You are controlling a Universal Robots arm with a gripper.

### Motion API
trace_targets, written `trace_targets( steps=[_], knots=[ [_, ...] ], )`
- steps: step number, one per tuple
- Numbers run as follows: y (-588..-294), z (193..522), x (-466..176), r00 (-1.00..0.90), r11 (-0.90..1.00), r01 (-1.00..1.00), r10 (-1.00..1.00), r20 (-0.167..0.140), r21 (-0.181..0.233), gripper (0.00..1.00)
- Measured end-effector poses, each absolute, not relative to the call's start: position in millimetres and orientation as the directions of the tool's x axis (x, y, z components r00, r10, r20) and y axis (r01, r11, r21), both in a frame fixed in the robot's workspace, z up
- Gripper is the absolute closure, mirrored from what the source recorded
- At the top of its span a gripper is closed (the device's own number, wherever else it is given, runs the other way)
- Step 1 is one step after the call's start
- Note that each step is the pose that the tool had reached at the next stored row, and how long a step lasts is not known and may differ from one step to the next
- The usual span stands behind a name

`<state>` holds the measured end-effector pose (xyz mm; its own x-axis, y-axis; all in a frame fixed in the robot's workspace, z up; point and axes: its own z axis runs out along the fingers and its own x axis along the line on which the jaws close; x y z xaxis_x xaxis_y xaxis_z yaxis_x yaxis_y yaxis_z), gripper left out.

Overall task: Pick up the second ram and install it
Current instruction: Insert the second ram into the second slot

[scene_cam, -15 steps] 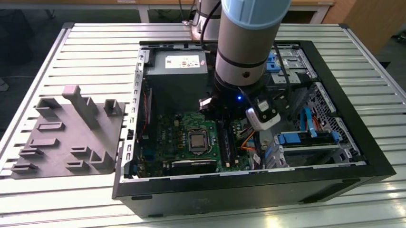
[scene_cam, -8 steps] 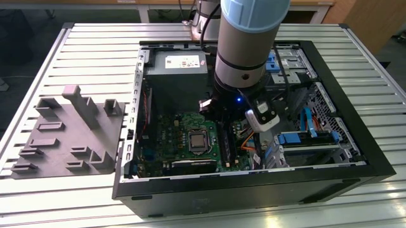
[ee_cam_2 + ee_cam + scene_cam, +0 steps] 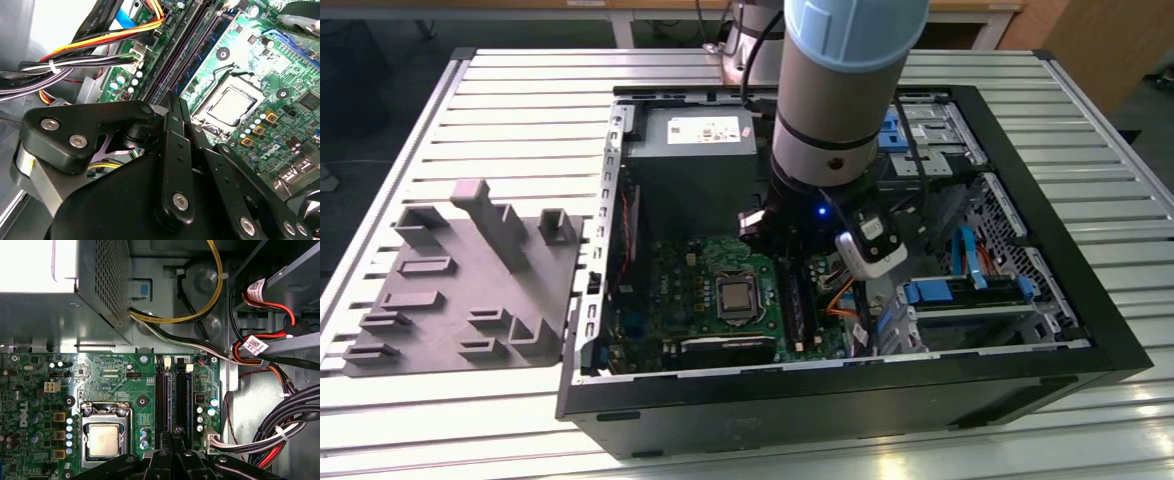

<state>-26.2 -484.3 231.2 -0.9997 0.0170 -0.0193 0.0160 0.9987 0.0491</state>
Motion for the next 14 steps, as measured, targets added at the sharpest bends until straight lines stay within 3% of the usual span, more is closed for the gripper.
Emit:
trace_targets(
  steps=[14],
  knots=[
    [-484.3,229.2,-26.2,-1.0,0.999,0.016,0.017,-0.019,0.049,0.88]
  ],
)
